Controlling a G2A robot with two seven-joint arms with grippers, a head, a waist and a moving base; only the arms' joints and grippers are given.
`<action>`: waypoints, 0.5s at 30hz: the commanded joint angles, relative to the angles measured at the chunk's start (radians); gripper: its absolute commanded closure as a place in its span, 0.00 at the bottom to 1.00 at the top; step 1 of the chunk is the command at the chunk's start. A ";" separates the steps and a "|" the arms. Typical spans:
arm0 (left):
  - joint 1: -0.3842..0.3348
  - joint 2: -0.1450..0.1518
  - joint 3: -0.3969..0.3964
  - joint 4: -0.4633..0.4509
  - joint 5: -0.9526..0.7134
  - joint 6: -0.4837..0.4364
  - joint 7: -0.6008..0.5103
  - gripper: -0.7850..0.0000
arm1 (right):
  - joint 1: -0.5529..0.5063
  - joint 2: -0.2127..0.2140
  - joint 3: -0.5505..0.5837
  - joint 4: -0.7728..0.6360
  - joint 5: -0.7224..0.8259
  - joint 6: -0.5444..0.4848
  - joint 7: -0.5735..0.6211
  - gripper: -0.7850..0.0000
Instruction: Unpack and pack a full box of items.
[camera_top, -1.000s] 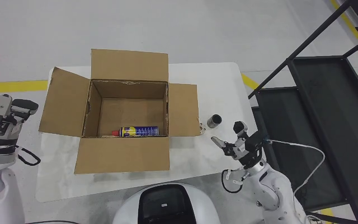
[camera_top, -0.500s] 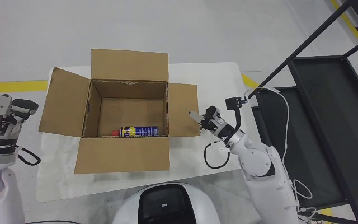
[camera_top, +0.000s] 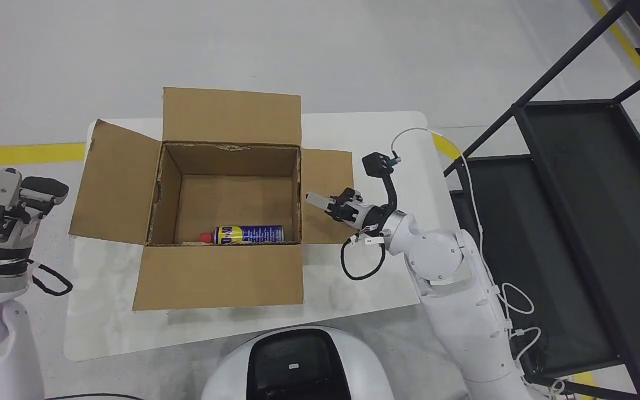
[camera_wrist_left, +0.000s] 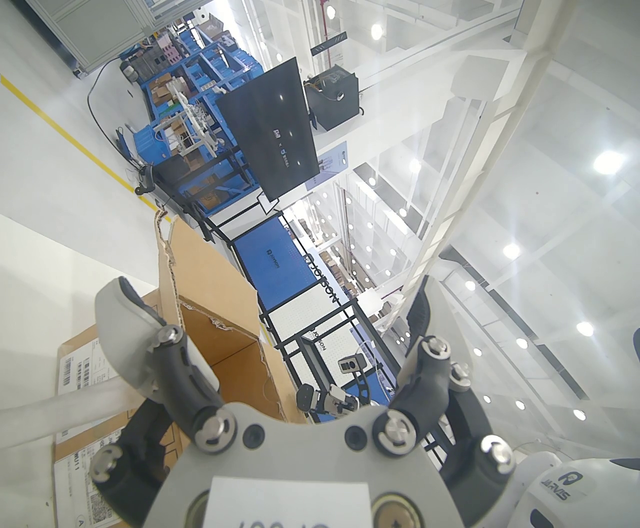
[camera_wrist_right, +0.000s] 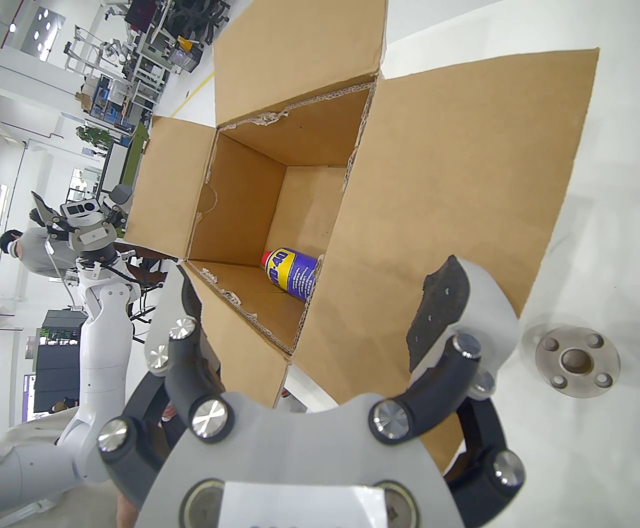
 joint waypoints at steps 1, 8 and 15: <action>0.000 0.000 0.000 0.000 0.000 0.000 0.000 0.00 | 0.000 0.000 0.000 0.000 0.000 0.000 0.000 0.00; 0.000 0.000 0.000 0.000 0.000 0.000 0.000 0.00 | 0.000 0.000 0.000 0.000 0.000 0.000 0.000 0.00; 0.000 0.000 0.000 0.000 0.000 0.000 0.000 0.00 | -0.003 -0.005 0.006 0.016 0.167 -0.025 -0.005 0.00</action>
